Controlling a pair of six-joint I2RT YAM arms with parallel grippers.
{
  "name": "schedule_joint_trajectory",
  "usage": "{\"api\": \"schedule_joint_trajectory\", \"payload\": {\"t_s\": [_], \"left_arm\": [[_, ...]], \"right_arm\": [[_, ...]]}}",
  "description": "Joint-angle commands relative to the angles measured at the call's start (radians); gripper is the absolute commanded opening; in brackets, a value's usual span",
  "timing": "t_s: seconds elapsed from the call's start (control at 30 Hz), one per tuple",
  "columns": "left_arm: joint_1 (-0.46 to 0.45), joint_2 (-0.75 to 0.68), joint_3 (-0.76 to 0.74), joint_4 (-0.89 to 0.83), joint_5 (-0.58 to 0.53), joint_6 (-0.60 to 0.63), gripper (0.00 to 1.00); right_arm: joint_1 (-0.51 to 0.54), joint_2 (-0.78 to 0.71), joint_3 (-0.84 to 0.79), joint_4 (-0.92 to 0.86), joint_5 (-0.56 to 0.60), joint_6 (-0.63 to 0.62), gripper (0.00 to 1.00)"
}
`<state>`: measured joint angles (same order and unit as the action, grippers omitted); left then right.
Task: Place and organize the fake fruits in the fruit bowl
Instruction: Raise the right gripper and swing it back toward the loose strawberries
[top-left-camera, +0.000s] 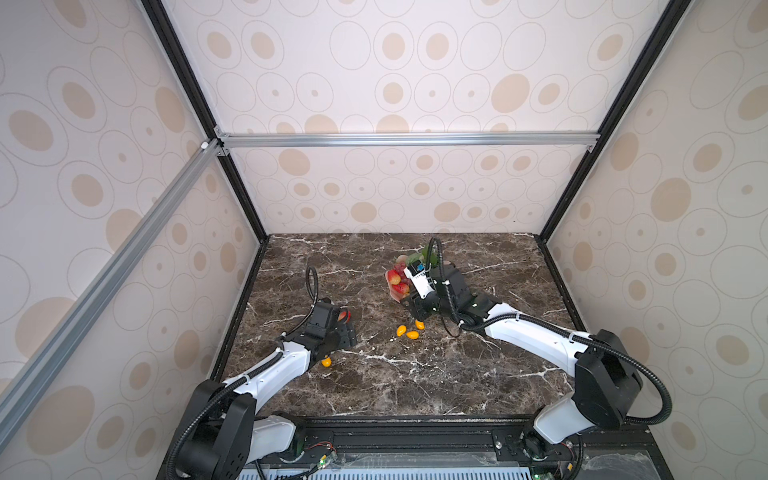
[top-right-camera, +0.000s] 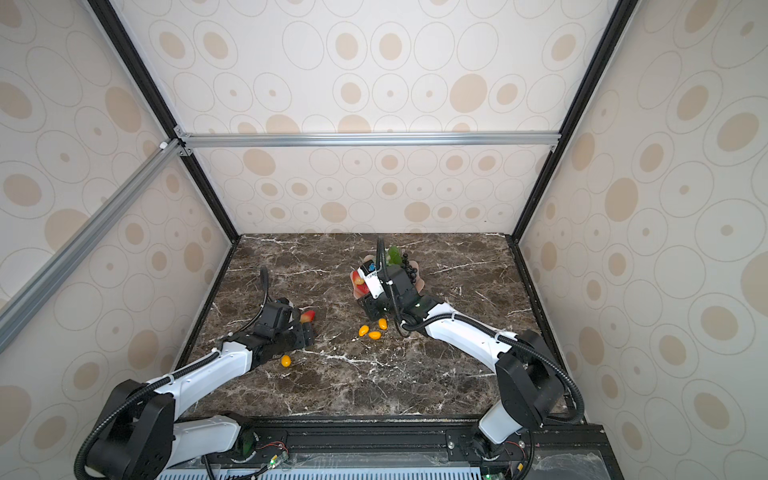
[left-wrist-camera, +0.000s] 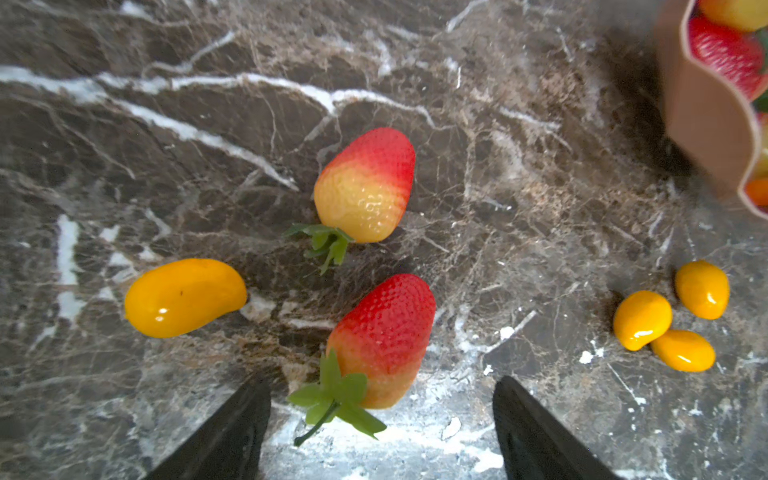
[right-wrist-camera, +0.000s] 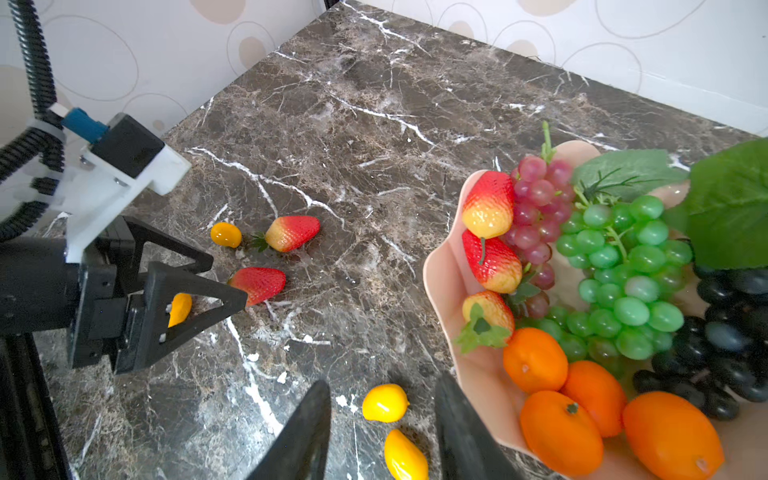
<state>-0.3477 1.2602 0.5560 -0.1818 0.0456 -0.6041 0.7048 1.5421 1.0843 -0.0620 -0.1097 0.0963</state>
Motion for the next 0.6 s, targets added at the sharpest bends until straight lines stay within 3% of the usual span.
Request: {"api": "schedule_joint_trajectory", "payload": {"t_s": [0.0,0.57], "left_arm": [[0.003,0.039,0.022,-0.006,0.008,0.035,0.87],[-0.036,0.109,0.035,0.024,0.097,0.046,0.66]], "right_arm": [[-0.008,-0.028,-0.025,0.005,0.025,-0.005,0.44],[-0.038,-0.083,-0.053,-0.019,0.036,-0.007,0.44]]}}
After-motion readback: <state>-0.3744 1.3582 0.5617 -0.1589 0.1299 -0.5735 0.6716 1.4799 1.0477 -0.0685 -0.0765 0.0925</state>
